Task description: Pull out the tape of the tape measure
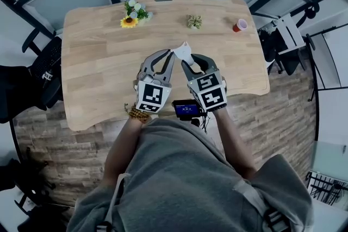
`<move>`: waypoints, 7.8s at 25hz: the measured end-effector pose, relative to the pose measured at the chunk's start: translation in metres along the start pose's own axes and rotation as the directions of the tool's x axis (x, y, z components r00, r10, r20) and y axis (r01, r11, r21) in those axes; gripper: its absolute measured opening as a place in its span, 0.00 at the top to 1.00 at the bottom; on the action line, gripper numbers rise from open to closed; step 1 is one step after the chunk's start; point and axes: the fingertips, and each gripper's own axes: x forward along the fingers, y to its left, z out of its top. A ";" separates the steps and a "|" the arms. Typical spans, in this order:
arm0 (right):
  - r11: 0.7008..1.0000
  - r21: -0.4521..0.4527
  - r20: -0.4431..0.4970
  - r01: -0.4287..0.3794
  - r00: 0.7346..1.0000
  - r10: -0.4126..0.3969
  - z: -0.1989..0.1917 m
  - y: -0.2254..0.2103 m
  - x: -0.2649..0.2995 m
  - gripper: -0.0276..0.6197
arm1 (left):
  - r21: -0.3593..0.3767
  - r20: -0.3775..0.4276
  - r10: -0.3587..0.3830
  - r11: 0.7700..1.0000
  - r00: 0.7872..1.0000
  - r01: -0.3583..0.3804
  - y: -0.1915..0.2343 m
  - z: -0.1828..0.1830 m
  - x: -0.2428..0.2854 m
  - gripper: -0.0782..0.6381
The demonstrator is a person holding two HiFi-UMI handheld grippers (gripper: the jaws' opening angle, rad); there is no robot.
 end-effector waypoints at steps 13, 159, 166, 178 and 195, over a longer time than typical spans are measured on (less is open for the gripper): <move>0.992 0.126 -0.005 -0.003 1.000 0.004 -0.007 -0.005 0.008 0.74 | 0.012 -0.016 -0.004 1.000 1.000 0.004 0.001 -0.001 -0.001 0.84; 0.999 0.002 0.049 0.055 0.997 -0.055 0.052 -0.026 -0.050 0.75 | 0.098 0.083 -0.094 0.991 0.992 0.086 -0.012 0.005 -0.011 0.73; 0.997 0.031 0.046 0.065 0.997 -0.067 0.057 -0.023 -0.056 0.75 | 0.404 0.092 0.003 0.914 0.996 -0.041 -0.022 0.018 -0.012 0.67; 0.997 0.064 0.081 0.039 0.996 -0.044 0.072 -0.018 -0.063 0.75 | 0.539 0.099 0.084 0.833 0.992 -0.124 -0.019 0.017 -0.014 0.61; 0.994 0.088 0.012 0.066 0.998 -0.067 0.051 -0.035 -0.051 0.75 | 0.541 0.253 0.212 0.778 0.944 -0.319 0.000 0.051 -0.031 0.65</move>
